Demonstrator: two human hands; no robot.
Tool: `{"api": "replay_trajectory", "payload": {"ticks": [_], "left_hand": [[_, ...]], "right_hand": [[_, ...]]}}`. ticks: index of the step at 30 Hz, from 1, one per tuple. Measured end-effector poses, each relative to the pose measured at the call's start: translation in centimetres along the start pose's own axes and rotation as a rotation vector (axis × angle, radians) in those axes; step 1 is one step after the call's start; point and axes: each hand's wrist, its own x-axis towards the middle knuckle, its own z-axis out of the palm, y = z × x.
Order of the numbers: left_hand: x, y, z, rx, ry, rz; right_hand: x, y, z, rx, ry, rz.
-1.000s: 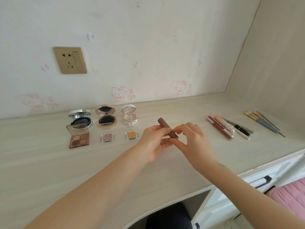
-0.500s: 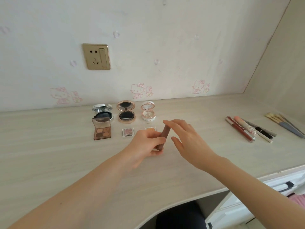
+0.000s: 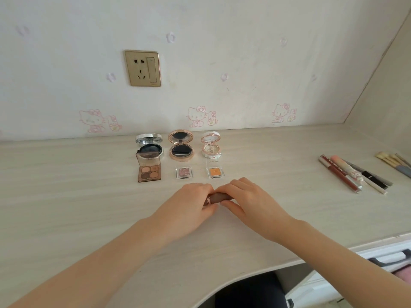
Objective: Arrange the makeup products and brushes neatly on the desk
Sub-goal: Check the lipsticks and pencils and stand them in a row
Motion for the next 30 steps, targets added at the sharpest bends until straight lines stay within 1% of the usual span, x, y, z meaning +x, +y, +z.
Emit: {"api": "replay_trajectory", "payload": {"ticks": [3, 6, 9, 14, 20, 23, 26, 30], "left_hand": [[-0.4, -0.1, 0.1, 0.167, 0.002, 0.037], [-0.8, -0.5, 0.5, 0.305, 0.051, 0.077], [-1.1, -1.1, 0.6, 0.368, 0.08, 0.119], [-1.6, -2.0, 0.3, 0.333, 0.021, 0.103], [-1.7, -2.7, -0.1, 0.269, 0.031, 0.071], [-1.7, -2.9, -0.5, 0.224, 0.026, 0.065], [-1.7, -3.0, -0.8, 0.135, 0.046, 0.035], [-1.9, -3.2, -0.6, 0.068, 0.06, 0.018]], "right_hand": [[0.3, -0.6, 0.2, -0.021, 0.014, -0.024], [0.5, -0.9, 0.4, -0.018, 0.046, -0.025], [0.7, -1.1, 0.7, -0.04, 0.056, -0.038], [0.9, -1.3, 0.8, -0.026, 0.031, -0.101], [1.2, -1.3, 0.5, -0.036, 0.017, -0.142], [1.3, -1.2, 0.4, 0.016, 0.043, -0.15], [1.3, -1.0, 0.4, 0.147, 0.094, -0.083], [1.3, -0.7, 0.4, 0.408, 0.139, 0.099]]}}
